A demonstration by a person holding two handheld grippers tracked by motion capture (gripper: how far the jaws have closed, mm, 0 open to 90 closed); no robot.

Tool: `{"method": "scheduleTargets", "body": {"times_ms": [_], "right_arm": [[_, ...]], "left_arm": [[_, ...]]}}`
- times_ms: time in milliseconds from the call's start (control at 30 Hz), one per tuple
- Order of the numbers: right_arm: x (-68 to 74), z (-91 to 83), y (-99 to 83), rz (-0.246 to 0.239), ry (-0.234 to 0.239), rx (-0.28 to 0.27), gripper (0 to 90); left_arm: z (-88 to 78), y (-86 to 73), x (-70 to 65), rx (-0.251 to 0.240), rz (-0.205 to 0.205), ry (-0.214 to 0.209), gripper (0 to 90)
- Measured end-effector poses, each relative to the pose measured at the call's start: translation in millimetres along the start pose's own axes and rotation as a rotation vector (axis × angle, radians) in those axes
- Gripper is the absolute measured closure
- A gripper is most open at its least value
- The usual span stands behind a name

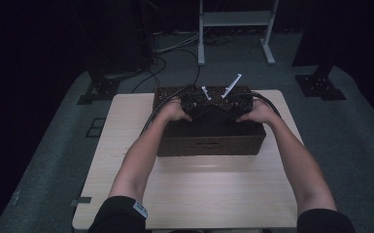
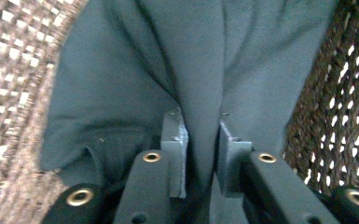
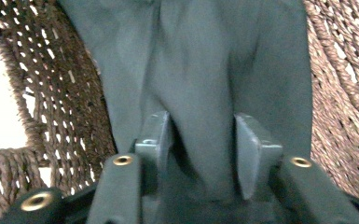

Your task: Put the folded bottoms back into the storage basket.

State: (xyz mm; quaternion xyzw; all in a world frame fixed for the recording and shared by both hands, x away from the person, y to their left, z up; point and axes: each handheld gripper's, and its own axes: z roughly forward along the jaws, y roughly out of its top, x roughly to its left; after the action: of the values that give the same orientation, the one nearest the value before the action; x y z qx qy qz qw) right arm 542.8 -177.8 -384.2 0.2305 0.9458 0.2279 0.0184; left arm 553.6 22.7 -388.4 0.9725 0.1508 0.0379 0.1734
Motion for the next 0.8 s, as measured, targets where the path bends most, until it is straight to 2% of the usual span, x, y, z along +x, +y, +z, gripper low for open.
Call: {"method": "scheduleTargets", "body": {"times_ms": [100, 167, 267, 433, 600, 633, 800], "right_arm": [[1.5, -3.9, 1.7, -0.003, -0.001, -0.016, 56.6], [1.8, -4.8, 2.6, 0.002, 0.002, -0.024, 59.9], [3.8, -1.7, 4.5, -0.003, -0.008, -0.010, 64.4], [7.4, 6.6, 10.0, -0.008, -0.011, -0.007, 68.3], [6.2, 16.4, 13.6, -0.014, -0.018, -0.002, 69.9], [5.8, 20.1, 14.1, -0.017, -0.008, 0.003, 70.7], [6.3, 17.4, 13.5, -0.013, 0.000, -0.008, 70.4]], "left_arm": [[1.8, -1.4, -0.1, 0.012, -0.016, -0.026, 68.7], [0.9, -3.6, -0.7, 0.010, -0.019, -0.011, 65.7], [-1.0, -10.6, 1.2, -0.005, -0.040, 0.003, 64.5], [2.8, -20.2, 4.2, -0.006, -0.067, 0.003, 64.9], [4.3, -24.0, 4.5, -0.028, -0.076, 0.013, 64.9], [4.4, -25.2, 5.0, -0.029, -0.083, 0.008, 64.8], [-0.8, -24.2, 5.2, -0.063, -0.087, 0.019, 64.0]]}}
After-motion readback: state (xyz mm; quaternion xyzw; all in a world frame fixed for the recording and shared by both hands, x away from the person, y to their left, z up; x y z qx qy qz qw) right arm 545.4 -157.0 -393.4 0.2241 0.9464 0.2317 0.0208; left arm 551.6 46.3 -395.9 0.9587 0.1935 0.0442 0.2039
